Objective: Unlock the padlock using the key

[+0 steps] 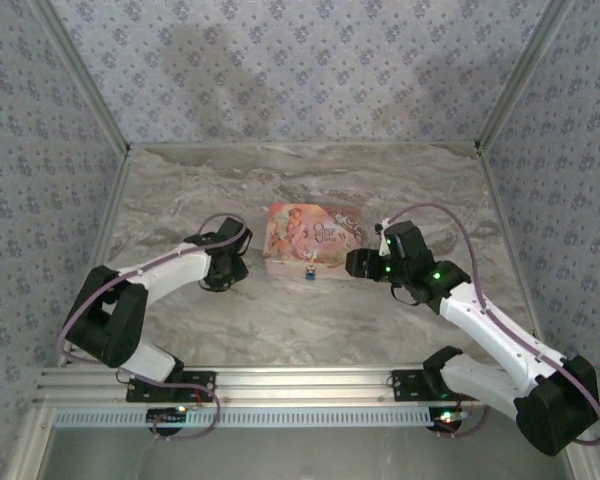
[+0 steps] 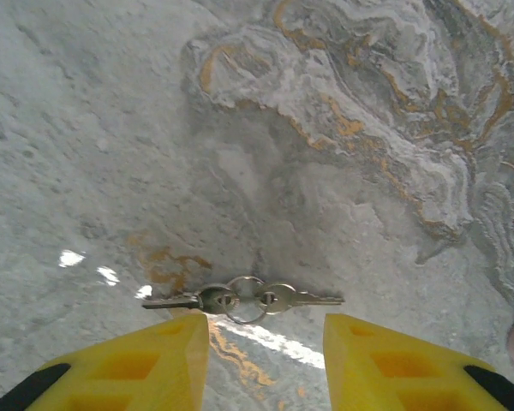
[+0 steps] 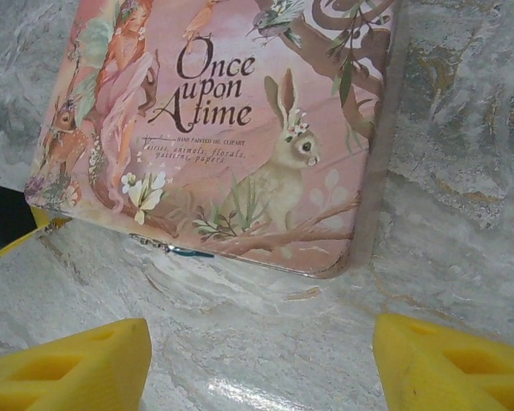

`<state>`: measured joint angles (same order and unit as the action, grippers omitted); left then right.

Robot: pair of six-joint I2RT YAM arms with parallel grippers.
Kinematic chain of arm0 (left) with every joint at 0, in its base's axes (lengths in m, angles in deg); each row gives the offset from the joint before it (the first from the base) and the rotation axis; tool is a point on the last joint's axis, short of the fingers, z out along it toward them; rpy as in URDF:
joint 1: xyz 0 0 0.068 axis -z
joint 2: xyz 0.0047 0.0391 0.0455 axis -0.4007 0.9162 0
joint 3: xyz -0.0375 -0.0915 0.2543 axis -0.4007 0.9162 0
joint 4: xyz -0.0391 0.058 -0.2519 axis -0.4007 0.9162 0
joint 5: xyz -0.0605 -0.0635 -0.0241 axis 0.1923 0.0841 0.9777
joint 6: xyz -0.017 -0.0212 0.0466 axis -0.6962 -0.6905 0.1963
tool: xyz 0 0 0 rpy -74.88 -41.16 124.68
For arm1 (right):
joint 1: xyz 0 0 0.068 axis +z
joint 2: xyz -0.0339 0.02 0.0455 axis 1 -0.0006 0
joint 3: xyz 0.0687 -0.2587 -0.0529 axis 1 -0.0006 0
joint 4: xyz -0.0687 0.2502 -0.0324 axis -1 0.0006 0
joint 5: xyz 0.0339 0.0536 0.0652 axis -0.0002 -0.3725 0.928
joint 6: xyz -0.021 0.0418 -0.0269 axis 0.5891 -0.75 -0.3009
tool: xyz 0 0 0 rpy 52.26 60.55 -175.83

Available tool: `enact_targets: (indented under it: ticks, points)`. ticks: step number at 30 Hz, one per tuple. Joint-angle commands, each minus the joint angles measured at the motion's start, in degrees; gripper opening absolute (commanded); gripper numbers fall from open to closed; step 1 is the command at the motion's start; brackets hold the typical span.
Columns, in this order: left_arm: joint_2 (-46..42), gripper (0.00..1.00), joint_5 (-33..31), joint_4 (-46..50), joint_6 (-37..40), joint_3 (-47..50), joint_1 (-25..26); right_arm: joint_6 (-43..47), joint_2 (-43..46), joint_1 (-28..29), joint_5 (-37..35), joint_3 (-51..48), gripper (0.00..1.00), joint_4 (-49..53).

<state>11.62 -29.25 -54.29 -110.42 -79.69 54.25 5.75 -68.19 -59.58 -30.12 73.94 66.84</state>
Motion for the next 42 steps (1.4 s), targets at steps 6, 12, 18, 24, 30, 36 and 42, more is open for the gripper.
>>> enact_targets:
  ticks: [6, 12, 18, 24, 30, 36, 42]
  points:
    - [0.0, 0.4, -0.3, -1.4, -6.5, 2.3, 1.4, -0.5, 0.4, -1.3, 0.9, -0.7, 0.71, -0.2]
    - [0.3, 0.41, -2.7, -2.1, -8.9, 3.2, 1.2, -0.4, 0.6, -2.0, 1.4, -0.8, 0.71, -0.4]
    - [1.9, 0.4, -5.4, -2.7, -9.5, 3.2, -0.1, -0.1, 0.9, -2.6, 1.7, -0.9, 0.71, -0.5]
    - [4.1, 0.33, -5.2, -3.3, -8.4, 2.3, -1.0, 0.0, 1.8, -3.1, 2.0, -1.5, 0.71, -0.1]
    - [5.1, 0.2, -4.4, -4.2, -7.9, 3.1, -1.3, -0.1, 2.7, -3.6, 1.8, -2.1, 0.71, -0.3]
    - [3.1, 0.18, -3.6, -3.7, -7.1, 3.8, -1.6, -0.8, 2.5, -3.6, 2.2, -2.9, 0.71, -1.5]
    - [-1.6, 0.29, -3.5, 0.0, -3.2, 1.4, -1.7, -1.3, 2.5, -3.6, 2.4, -3.4, 0.71, -1.9]
